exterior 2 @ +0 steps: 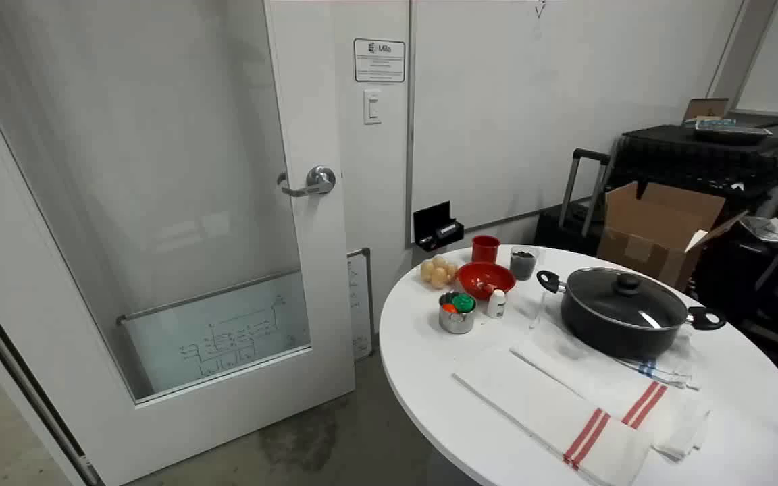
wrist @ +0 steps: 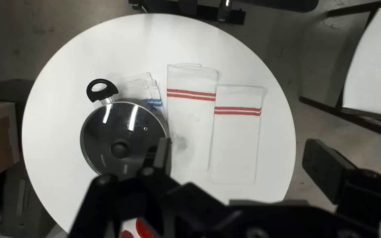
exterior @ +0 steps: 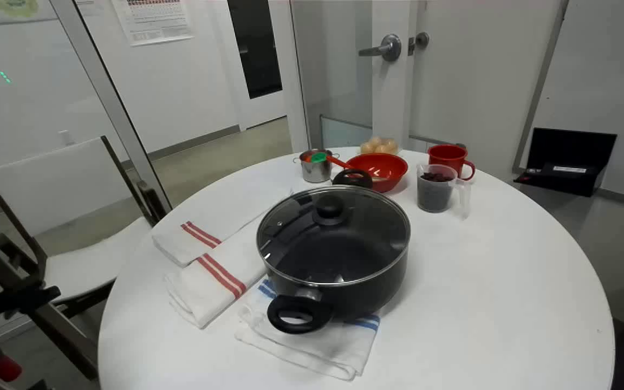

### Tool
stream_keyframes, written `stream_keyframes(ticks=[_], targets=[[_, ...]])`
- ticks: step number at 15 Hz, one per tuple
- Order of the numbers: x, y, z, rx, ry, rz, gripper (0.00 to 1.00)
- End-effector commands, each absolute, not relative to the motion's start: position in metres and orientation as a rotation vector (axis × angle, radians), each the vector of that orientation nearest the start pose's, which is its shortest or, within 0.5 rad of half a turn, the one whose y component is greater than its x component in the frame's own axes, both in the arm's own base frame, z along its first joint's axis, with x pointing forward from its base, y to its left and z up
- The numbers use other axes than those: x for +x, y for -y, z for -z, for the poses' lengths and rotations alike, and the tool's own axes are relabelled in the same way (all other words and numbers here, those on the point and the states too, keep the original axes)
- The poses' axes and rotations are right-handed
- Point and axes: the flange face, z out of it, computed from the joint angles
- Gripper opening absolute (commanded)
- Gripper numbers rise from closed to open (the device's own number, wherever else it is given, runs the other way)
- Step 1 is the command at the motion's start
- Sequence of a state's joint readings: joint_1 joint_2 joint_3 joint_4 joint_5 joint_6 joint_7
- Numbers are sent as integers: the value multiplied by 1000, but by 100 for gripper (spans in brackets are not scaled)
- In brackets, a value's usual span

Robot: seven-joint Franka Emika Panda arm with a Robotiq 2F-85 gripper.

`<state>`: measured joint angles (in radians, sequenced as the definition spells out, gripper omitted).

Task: Remove the lid from the pot

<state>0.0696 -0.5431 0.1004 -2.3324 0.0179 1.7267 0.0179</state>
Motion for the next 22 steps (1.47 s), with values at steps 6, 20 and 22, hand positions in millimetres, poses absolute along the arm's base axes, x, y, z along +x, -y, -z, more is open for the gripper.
stream_keyframes(ticks=[6,20,22], targets=[[375,-71,-531,-3173,211,-99,100],[454,8,-409,-3273,-2,-64,100],[471,29,-381,-3266,-27,-56,100]])
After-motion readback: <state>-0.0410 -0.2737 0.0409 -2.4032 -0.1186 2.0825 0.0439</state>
